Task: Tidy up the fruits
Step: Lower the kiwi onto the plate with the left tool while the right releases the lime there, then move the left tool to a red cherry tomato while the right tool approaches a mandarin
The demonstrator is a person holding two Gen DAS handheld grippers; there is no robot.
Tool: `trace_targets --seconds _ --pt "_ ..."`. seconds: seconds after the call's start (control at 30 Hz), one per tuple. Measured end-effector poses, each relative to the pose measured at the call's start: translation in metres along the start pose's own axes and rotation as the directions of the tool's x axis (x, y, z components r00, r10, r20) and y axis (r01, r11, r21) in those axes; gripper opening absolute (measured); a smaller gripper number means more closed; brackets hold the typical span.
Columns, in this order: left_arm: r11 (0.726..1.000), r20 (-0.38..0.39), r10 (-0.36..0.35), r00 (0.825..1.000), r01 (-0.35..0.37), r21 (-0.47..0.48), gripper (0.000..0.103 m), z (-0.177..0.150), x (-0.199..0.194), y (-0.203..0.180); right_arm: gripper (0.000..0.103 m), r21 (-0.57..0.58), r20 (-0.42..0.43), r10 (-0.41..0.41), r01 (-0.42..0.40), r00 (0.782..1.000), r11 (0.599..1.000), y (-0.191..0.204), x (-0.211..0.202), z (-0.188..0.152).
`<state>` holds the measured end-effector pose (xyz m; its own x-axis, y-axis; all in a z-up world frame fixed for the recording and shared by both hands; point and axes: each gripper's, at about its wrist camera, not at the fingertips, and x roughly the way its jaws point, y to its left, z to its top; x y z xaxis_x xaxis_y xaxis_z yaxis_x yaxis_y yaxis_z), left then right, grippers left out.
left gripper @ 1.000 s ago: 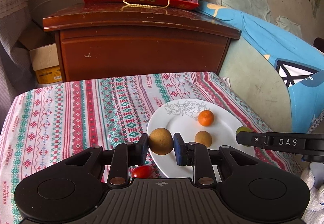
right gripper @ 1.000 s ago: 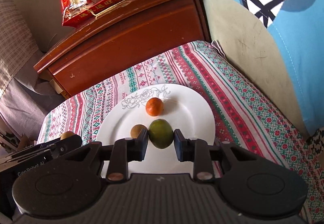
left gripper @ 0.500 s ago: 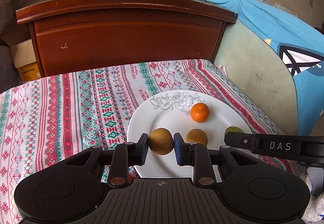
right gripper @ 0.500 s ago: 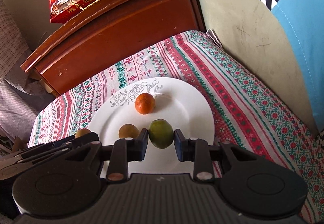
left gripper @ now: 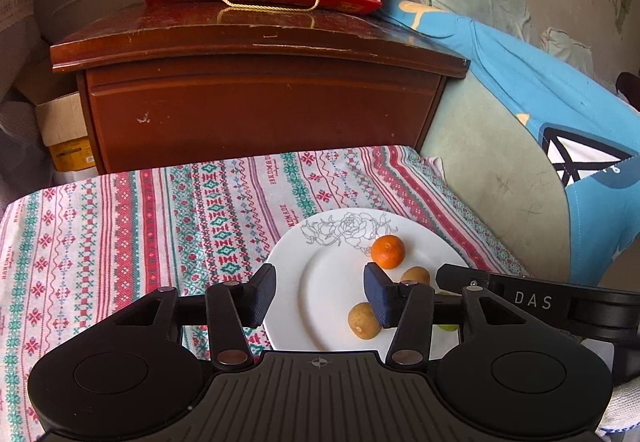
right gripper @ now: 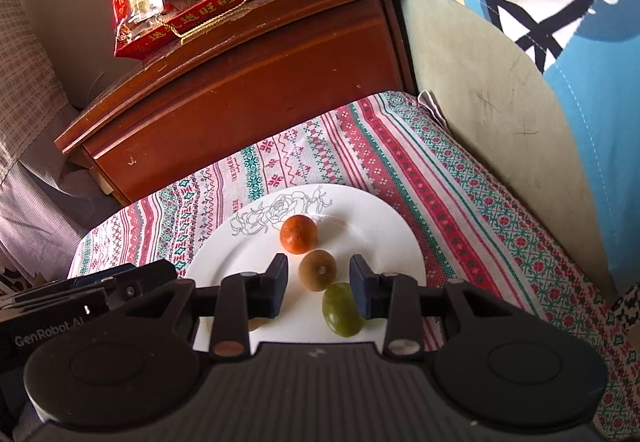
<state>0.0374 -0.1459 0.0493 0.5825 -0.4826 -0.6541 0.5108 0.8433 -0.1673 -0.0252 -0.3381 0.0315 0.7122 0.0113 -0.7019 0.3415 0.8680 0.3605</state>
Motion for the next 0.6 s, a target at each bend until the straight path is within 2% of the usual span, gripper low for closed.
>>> trace_targets --seconds 0.13,0.3,0.5,0.6 --pt "1.000 0.008 0.021 1.000 -0.021 -0.023 0.048 0.001 -0.016 0.010 0.041 -0.022 -0.001 0.019 -0.019 1.000 1.000 0.006 -0.007 -0.003" --pt "0.994 0.011 0.030 0.999 -0.029 -0.103 0.049 -0.001 -0.037 0.032 0.041 -0.033 0.010 0.078 -0.078 0.997 0.996 0.019 -0.018 -0.012" --pt "0.986 0.003 0.053 0.999 -0.052 -0.157 0.050 -0.008 -0.059 0.052 0.041 -0.096 0.020 0.095 -0.093 0.995 0.991 0.038 -0.028 -0.025" --pt "0.983 0.008 0.064 0.998 -0.062 -0.170 0.050 -0.012 -0.068 0.059 0.041 -0.089 0.015 0.108 -0.106 0.994 0.990 0.042 -0.032 -0.031"
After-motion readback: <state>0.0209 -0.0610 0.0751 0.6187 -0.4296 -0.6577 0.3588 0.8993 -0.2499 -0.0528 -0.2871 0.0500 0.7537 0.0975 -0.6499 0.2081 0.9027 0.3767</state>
